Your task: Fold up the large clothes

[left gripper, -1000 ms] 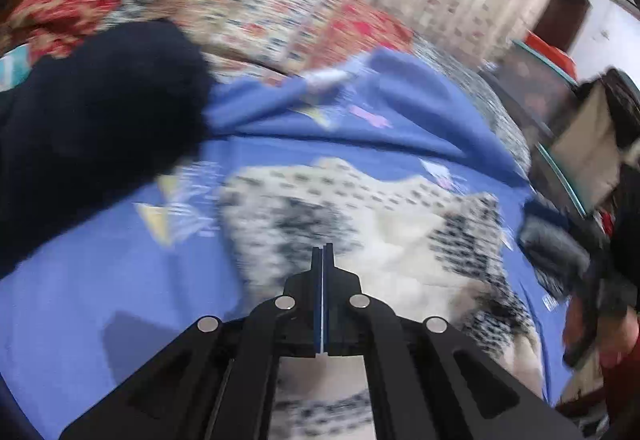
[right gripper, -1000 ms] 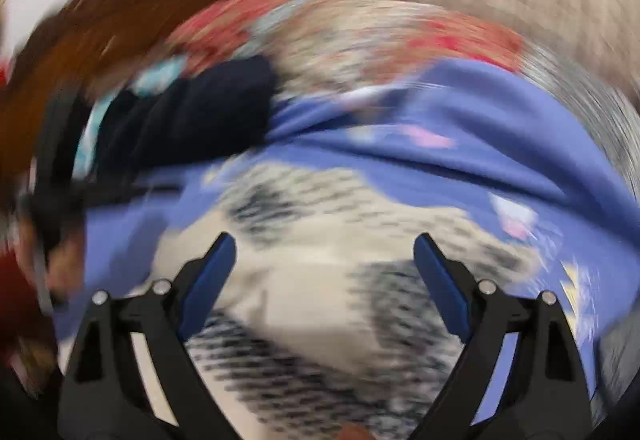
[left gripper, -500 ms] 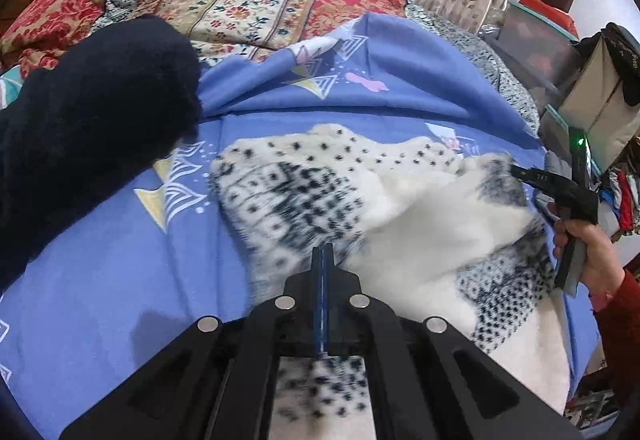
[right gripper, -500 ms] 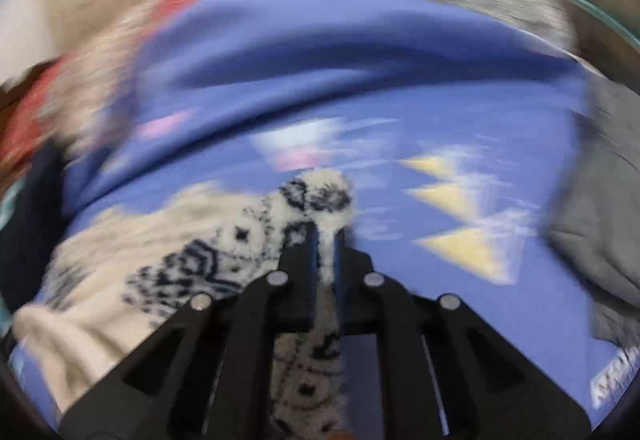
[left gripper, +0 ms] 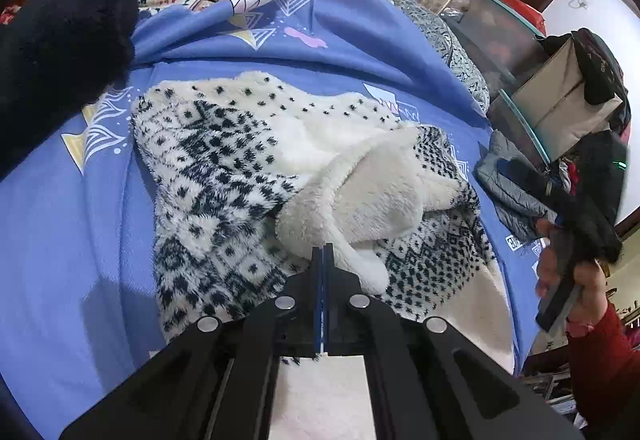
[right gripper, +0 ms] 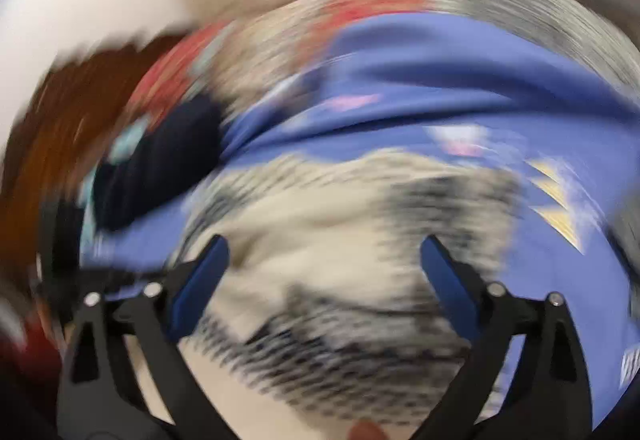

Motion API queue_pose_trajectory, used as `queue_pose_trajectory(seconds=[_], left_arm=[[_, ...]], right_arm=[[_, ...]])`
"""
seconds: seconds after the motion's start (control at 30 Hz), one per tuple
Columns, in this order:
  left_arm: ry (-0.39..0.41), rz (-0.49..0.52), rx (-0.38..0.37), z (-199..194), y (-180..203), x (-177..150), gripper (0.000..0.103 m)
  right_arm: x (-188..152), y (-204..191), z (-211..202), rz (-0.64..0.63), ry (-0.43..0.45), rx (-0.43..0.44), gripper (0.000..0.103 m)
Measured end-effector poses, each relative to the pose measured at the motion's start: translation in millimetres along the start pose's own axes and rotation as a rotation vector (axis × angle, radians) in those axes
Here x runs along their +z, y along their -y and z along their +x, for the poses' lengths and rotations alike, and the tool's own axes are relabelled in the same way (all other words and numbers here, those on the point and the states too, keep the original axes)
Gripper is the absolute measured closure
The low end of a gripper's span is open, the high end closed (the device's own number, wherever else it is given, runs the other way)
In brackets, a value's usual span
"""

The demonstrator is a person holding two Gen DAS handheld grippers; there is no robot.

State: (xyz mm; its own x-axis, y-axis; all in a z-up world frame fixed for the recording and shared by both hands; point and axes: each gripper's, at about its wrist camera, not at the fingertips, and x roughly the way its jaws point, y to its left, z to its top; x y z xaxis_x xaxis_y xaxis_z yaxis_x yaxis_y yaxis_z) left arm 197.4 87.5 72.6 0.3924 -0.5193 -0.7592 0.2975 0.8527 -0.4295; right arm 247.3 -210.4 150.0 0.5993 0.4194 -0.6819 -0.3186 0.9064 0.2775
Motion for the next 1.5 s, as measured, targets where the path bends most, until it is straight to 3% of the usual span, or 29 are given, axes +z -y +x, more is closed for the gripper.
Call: queue_pose_trajectory(seconds=[0.07,0.1,0.13,0.2,0.23,0.3,0.33,0.43,0.57,0.73,0.83,0.97,1.07,1.13,1.2,1.3,1.33,1.37,1.4,1.43,1.5], left_arm=[[0.008,-0.029,-0.006,-5,-4,-4,0.080],[0.007,-0.053,-0.020,-8,-8,-7,0.080],[0.005,-0.067,-0.027,-10,-10,-8,0.080],[0.002,-0.080,-0.033,-17,-13,-12,0.080],[0.002,-0.080,-0.038,-19,-14,-14,0.080],[-0.005,-0.081,-0.076,-21,-12,-16,0.080],[-0.013,-0.080,-0.096,-20,-10,-17,0.080],[-0.061,-0.075,-0.176,-3,6,-20,0.080],[-0.092,-0.056,-0.230,12,30,-25,0.080],[-0.132,0.030,-0.086,44,48,-27,0.080],[-0.144,0.141,-0.028,57,63,-22,0.080],[-0.052,0.279,0.037,38,73,25,0.081],[0.059,0.342,0.097,10,76,88,0.081],[0.123,0.337,0.178,0,70,127,0.081],[0.123,0.294,0.253,7,58,163,0.081],[0.110,0.217,0.220,-1,42,168,0.081],[0.121,0.217,0.203,-9,38,158,0.081],[0.123,0.218,0.185,-16,34,146,0.081],[0.115,0.209,0.162,-21,27,134,0.081],[0.097,0.187,0.131,-26,17,118,0.081],[0.058,0.143,0.077,-32,-2,86,0.081]], right_arm=[[-3,-39,28,-0.119,-0.067,0.037,0.022],[-4,-53,46,-0.172,-0.106,0.031,0.033],[-6,-60,58,-0.203,-0.135,0.033,0.061],[-13,-60,84,-0.177,-0.231,0.018,0.097],[-17,-47,82,-0.041,-0.255,0.030,0.097],[-39,-19,71,0.295,-0.261,0.180,0.097],[-53,-13,64,0.400,-0.251,0.240,0.097],[-96,-7,47,0.632,-0.228,0.309,0.096],[-127,-10,55,0.720,-0.255,0.295,0.096],[-129,-6,52,0.758,-0.217,0.360,0.096],[-125,-6,50,0.782,-0.190,0.406,0.096],[-125,-3,58,0.930,-0.159,0.544,0.096],[-112,-16,75,1.016,-0.115,0.610,0.096],[-95,-29,101,1.020,-0.125,0.593,0.094],[-79,-41,130,0.986,-0.132,0.581,0.094],[-78,-38,154,1.017,-0.197,0.544,0.092],[-79,-37,149,0.980,-0.207,0.532,0.085],[-79,-39,140,0.892,-0.227,0.497,0.072],[-82,-42,123,0.774,-0.259,0.449,0.021],[-86,-43,111,0.723,-0.268,0.443,0.005],[-98,-43,79,0.595,-0.307,0.387,0.008]])
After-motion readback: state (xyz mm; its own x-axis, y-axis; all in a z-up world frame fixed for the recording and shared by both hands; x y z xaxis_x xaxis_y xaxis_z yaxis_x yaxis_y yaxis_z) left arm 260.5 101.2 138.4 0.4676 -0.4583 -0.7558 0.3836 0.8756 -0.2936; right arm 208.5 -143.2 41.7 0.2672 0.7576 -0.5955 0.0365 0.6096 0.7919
